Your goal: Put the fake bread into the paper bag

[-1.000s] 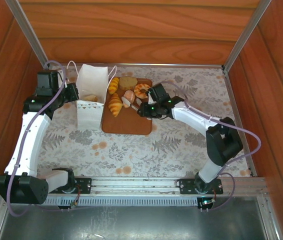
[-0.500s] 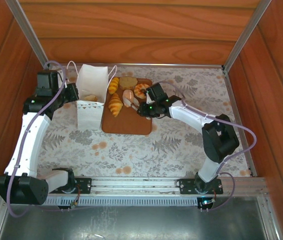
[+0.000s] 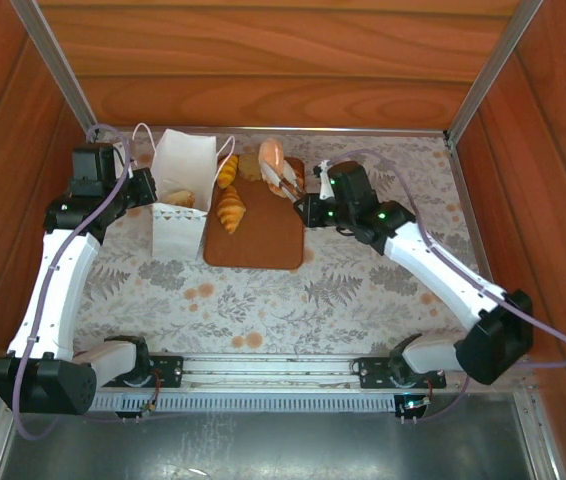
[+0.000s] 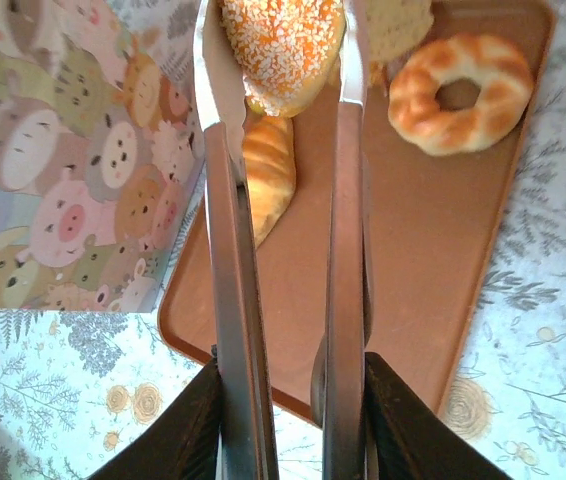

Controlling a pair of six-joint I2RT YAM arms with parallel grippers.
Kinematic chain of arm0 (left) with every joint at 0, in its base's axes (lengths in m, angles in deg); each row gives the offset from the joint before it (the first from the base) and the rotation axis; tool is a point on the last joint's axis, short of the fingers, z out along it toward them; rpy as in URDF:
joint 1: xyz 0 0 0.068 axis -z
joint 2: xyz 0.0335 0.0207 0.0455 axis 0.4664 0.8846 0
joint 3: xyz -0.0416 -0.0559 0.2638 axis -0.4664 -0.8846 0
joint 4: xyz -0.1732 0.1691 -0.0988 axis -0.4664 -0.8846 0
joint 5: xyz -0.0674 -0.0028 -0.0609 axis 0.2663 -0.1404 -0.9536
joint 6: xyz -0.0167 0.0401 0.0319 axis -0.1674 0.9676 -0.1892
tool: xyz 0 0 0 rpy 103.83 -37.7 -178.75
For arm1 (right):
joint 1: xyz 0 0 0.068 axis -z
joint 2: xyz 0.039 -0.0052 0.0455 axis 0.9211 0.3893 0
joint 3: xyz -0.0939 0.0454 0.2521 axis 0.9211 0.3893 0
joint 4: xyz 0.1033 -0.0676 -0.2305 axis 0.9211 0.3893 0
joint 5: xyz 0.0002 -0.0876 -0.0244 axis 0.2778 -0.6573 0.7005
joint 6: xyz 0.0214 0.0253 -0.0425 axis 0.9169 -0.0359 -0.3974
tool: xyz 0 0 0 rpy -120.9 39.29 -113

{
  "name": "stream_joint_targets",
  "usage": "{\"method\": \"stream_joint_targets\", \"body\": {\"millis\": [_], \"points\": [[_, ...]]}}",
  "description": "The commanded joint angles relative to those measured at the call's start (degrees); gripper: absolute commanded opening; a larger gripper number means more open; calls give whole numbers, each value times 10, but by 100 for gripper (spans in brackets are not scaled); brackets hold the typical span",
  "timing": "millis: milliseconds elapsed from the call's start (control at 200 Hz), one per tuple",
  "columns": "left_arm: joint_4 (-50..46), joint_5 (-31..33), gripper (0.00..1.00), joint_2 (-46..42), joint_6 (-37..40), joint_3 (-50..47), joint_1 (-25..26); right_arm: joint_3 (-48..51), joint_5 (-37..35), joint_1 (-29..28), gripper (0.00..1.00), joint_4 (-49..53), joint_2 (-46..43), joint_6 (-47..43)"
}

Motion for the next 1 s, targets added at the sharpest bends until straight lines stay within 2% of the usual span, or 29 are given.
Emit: {"method": "stream_joint_targets", "body": {"millis": [0, 255, 435, 550, 760, 995], "points": [[23, -2, 0, -12, 0, -1, 0, -12, -30, 1, 21, 10, -48, -39], [24, 1, 0, -8, 0, 0, -1, -65, -60, 1, 21, 52, -124, -79], [25, 3, 0, -8, -3, -2, -1, -120, -26, -4, 21, 52, -135, -103], [26, 0, 0, -7, -6, -5, -1, -162, -4, -22, 20, 43, -117, -117], [30, -4, 0, -6, -7, -2, -1, -242, 0, -92, 21, 26, -42, -138], [35, -9, 0, -6, -12, -4, -1, -285, -16, -149, 21, 13, 49, -133]]}}
